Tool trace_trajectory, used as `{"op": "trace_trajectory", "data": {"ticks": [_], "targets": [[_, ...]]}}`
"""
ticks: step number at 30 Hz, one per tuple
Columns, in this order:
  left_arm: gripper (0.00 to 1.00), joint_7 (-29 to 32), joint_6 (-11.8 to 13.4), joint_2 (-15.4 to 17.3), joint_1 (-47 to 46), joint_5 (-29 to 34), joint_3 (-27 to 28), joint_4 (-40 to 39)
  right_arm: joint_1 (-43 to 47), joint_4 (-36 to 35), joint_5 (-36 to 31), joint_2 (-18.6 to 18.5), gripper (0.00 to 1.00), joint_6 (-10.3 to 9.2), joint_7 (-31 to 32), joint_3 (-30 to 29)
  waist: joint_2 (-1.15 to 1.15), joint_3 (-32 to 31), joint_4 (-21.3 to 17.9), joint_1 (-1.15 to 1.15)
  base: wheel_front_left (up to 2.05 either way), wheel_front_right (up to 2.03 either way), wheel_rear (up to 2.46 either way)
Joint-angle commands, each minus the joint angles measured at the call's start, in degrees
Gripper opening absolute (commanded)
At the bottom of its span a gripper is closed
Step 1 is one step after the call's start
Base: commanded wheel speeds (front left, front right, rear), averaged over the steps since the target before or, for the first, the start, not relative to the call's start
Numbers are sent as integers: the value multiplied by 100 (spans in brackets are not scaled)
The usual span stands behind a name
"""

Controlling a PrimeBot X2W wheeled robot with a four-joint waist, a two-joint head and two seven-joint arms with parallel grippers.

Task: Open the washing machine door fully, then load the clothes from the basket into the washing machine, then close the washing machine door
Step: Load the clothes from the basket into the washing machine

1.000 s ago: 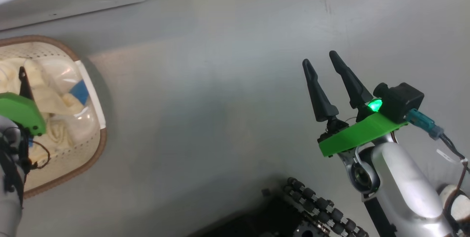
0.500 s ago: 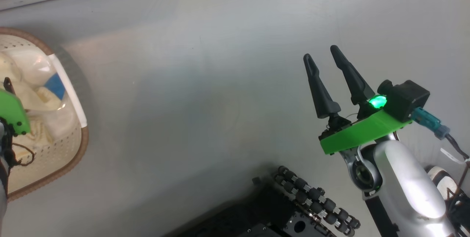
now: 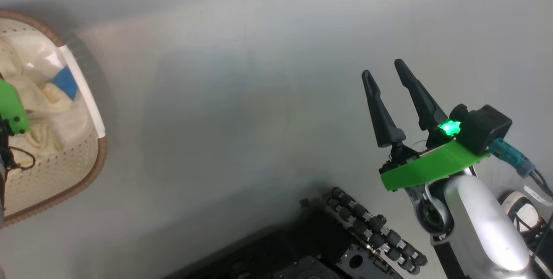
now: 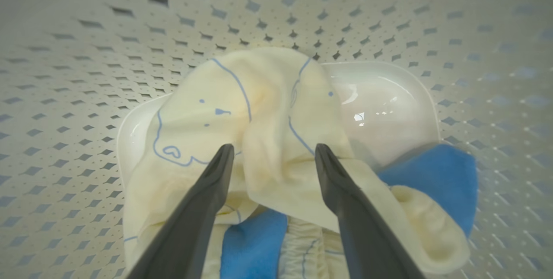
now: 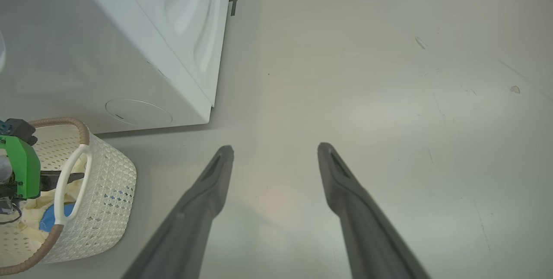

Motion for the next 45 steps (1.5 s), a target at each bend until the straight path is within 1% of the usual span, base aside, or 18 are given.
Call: {"op": "trace_trajectory", "data": {"ticks": [1, 7, 10, 17, 23, 29, 30, 31, 32, 33, 34, 35, 36, 37, 45], "targets": [[100, 28, 69, 200, -3, 31, 79, -24, 311, -186, -47, -31, 100, 23, -55, 36, 0, 49, 23, 0, 1, 1, 1], [100, 226, 179, 228, -159, -26, 75, 0, 485, -510, -240, -31, 100, 23, -55, 84, 0, 210, 142, 0, 6, 6, 6], [100, 376, 145, 239, -129, -34, 34, 9, 520, -616, -302, -31, 100, 23, -55, 119, 0, 249, 162, 0, 1, 1, 1], [100, 354, 81, 305, -149, -128, 38, 18, 603, -844, -482, -31, 100, 23, -55, 196, 0, 342, 242, 0, 6, 6, 6], [100, 254, -162, 232, -242, -329, 84, 22, 682, -931, -609, -31, 100, 23, -55, 220, 0, 386, 296, 0, 2, 2, 2], [100, 193, -314, 100, -314, -475, 31, 23, 720, -973, -701, -31, 100, 23, -55, 216, 0, 403, 340, 0, 3, 3, 3], [93, 194, -325, 86, -325, -501, 22, 23, 727, -979, -714, -31, 100, 23, -55, 216, 0, 406, 346, 0, 2, 2, 2], [82, 191, -334, 73, -335, -526, 13, 23, 734, -983, -724, -31, 100, 23, -55, 218, 0, 408, 351, 0, 3, 3, 3], [65, 196, -341, 65, -338, -559, 10, 23, 738, -987, -734, -31, 100, 23, -55, 224, 0, 408, 354, 0, 3, 3, 3], [65, 196, -341, 65, -338, -559, 10, 23, 738, -987, -734, -31, 100, 23, -55, 224, 0, 408, 354, 0, 3, 3, 3], [43, 206, -346, 57, -339, -585, -1, 24, 742, -991, -744, -31, 100, 23, -55, 233, 0, 408, 358, 0, 3, 3, 3], [31, 213, -350, 54, -342, -608, -14, 24, 745, -996, -752, -31, 100, 23, -55, 239, 0, 409, 363, 0, 2, 2, 2], [4, 219, -353, 51, -347, -629, -30, 24, 748, -1003, -760, -31, 100, 23, -55, 245, 0, 411, 367, 0, 2, 2, 2], [0, 226, -356, 48, -355, -649, -48, 24, 750, -1011, -765, -31, 100, 23, -55, 249, 0, 414, 370, 0, 2, 2, 2], [0, 255, -360, 31, -424, -909, -286, -23, 684, -1020, -745, -31, 100, 23, -55, 269, 0, 435, 387, 0, 0, 0, 0]]}}
